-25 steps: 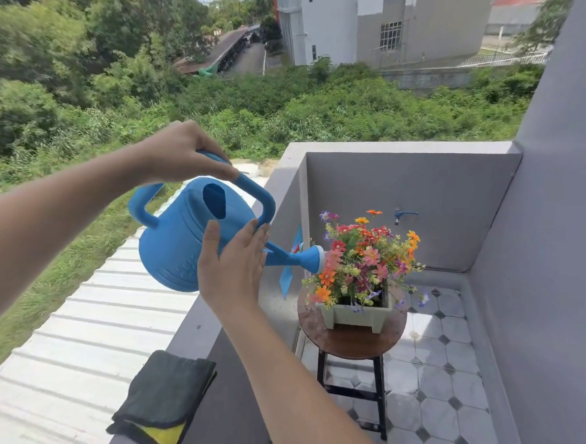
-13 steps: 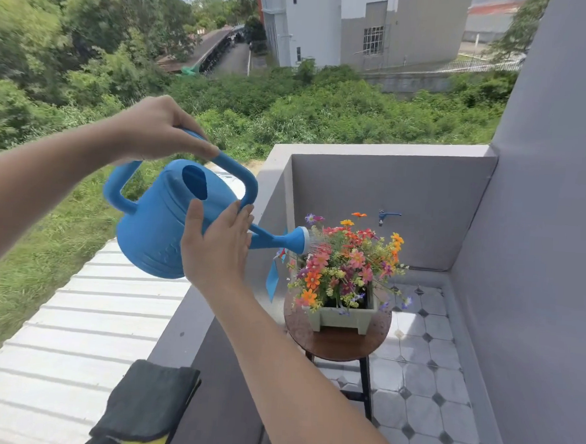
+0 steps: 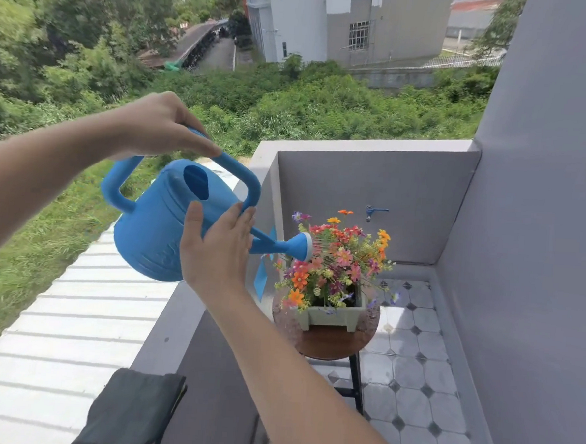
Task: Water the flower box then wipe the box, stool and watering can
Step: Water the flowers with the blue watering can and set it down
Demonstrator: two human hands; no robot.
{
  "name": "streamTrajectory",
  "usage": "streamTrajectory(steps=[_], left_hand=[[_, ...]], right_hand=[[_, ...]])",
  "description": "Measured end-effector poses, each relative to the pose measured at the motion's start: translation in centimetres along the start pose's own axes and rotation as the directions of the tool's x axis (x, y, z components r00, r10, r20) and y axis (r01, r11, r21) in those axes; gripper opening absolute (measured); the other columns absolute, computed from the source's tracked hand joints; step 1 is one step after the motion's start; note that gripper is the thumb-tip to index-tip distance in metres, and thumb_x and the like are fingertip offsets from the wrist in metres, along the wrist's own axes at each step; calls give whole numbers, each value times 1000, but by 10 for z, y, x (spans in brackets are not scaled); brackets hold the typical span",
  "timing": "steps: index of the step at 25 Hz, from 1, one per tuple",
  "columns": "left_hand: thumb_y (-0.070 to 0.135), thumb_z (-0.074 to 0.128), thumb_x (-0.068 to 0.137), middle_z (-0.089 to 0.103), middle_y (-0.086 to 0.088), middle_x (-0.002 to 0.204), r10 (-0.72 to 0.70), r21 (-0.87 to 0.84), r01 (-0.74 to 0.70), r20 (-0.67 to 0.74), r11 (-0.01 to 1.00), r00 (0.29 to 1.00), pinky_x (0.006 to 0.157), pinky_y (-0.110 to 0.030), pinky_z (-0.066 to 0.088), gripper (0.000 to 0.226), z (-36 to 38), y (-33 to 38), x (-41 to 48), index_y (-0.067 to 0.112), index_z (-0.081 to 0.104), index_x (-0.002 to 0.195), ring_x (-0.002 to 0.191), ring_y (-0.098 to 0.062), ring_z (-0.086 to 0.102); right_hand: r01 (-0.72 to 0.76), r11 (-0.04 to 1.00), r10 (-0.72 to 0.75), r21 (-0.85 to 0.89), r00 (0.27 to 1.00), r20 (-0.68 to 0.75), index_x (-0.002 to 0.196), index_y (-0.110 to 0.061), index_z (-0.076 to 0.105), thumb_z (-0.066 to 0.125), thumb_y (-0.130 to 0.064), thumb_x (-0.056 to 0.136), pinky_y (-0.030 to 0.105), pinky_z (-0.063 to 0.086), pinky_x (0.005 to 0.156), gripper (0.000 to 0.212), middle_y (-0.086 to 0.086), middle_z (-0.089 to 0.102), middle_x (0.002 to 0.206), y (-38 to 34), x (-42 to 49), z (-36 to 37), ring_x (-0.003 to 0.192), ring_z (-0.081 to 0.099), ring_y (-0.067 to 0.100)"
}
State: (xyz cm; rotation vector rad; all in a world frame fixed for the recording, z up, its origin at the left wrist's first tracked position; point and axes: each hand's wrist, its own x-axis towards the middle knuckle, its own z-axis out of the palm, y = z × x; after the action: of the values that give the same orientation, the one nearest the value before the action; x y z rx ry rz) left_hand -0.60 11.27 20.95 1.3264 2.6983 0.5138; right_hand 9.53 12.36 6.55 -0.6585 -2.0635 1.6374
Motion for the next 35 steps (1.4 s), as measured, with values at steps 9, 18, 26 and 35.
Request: streamTrajectory(steps=[9,18,26,35], left_hand=[[39,73,76,40,-12,58,-7,29,7,-13,1000,1000,52,-28,26,15,-6,11,28,24,74,76,56,-22,31],[40,72,76,39,-8,52,49,17,-50,75,999,996,53,-29,27,18,5,26,44,23,75,74,50,-20,31],[40,72,77,41,-4,45,-6,82,7,-9,997,1000,51,-28,29,16,-22,10,45,24,73,77,49,-21,32],[38,72,78,35,-6,46,-69,111,64,40,992,997,49,-27,26,15,-27,-12,30,23,73,74,46,-20,29]], right_hand=[[17,999,-16,-29,999,43,148,-4,-6,24,-53,96,39,-6,116,78,15,-10,158,-5,34,-18,145,-11,23],[-27,1000,27,-11,999,-36,147,-3,-5,24,-53,96,40,-5,117,77,16,-9,158,1,32,-31,145,-10,25],[20,1000,-20,3,997,74,147,-2,-3,24,-51,97,42,-3,117,76,18,-6,158,-20,55,-15,146,-7,26],[-28,999,23,38,993,115,147,-1,-3,24,-53,96,41,-3,117,78,18,-8,158,-23,43,15,146,-8,27]])
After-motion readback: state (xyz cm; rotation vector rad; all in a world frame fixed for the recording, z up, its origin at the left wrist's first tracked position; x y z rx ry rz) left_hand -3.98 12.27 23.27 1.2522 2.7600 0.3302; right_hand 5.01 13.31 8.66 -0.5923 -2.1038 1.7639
